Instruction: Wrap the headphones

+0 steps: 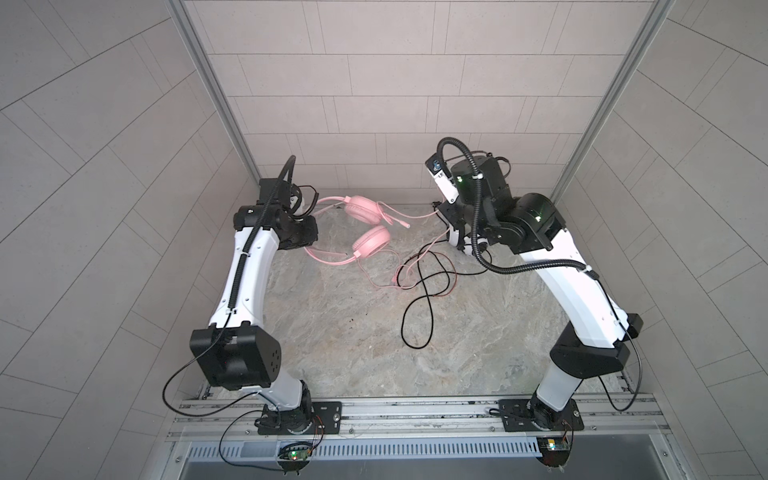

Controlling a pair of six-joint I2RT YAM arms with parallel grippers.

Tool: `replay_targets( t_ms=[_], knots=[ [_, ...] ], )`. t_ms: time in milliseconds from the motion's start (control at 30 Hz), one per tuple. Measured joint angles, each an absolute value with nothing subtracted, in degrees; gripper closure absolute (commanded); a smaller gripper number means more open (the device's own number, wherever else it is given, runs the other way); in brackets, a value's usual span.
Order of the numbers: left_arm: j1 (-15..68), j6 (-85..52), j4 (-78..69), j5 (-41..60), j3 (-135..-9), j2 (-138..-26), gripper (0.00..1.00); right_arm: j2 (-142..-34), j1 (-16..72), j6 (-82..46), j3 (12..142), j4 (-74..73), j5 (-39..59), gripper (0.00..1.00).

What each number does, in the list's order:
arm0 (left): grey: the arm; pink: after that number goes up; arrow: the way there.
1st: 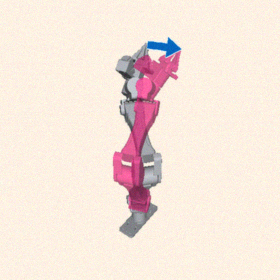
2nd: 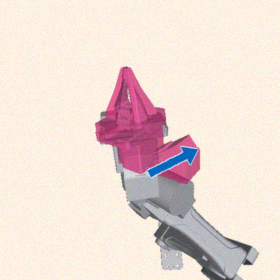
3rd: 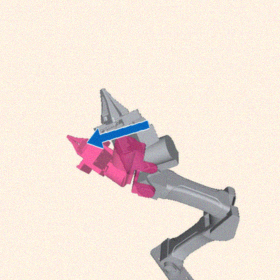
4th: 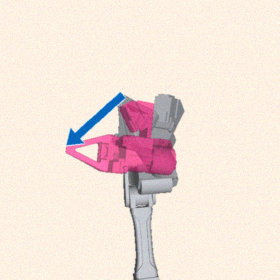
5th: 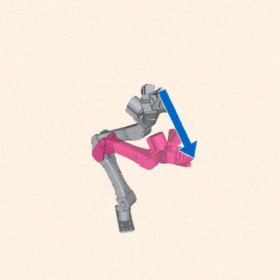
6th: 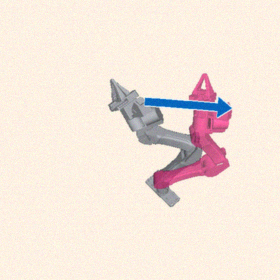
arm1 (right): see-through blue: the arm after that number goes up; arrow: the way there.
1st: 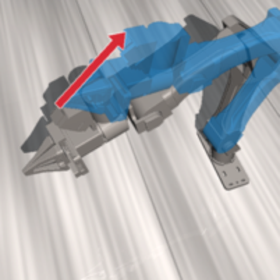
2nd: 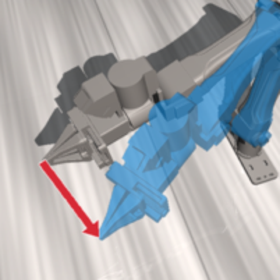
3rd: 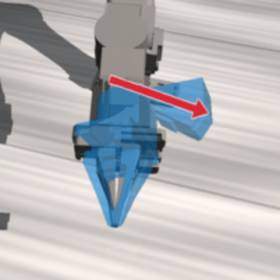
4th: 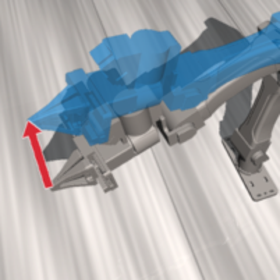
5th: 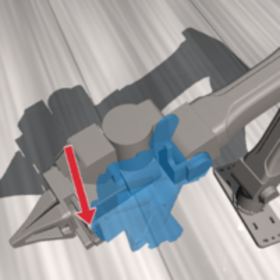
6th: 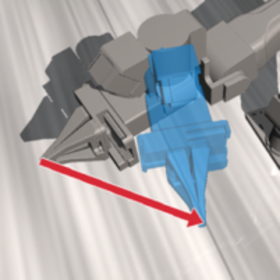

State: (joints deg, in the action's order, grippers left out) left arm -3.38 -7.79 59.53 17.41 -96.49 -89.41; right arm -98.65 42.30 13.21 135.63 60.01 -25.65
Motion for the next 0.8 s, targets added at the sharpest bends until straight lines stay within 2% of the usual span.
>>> replay_targets(
  t_ms=[300,600,800],
  knots=[
    [7.9,2.5,62.7,18.2,-96.4,-89.4,1.0,-98.6,41.7,17.6,135.6,47.9,-17.3,1.0],
    [10.7,6.5,66.3,25.6,-99.0,-92.1,1.0,-109.3,35.7,13.3,150.1,43.0,-2.3,1.0],
    [12.0,7.2,66.7,29.0,-100.3,-92.0,1.0,-114.2,31.4,8.4,147.0,43.1,3.1,1.0]
  ],
)
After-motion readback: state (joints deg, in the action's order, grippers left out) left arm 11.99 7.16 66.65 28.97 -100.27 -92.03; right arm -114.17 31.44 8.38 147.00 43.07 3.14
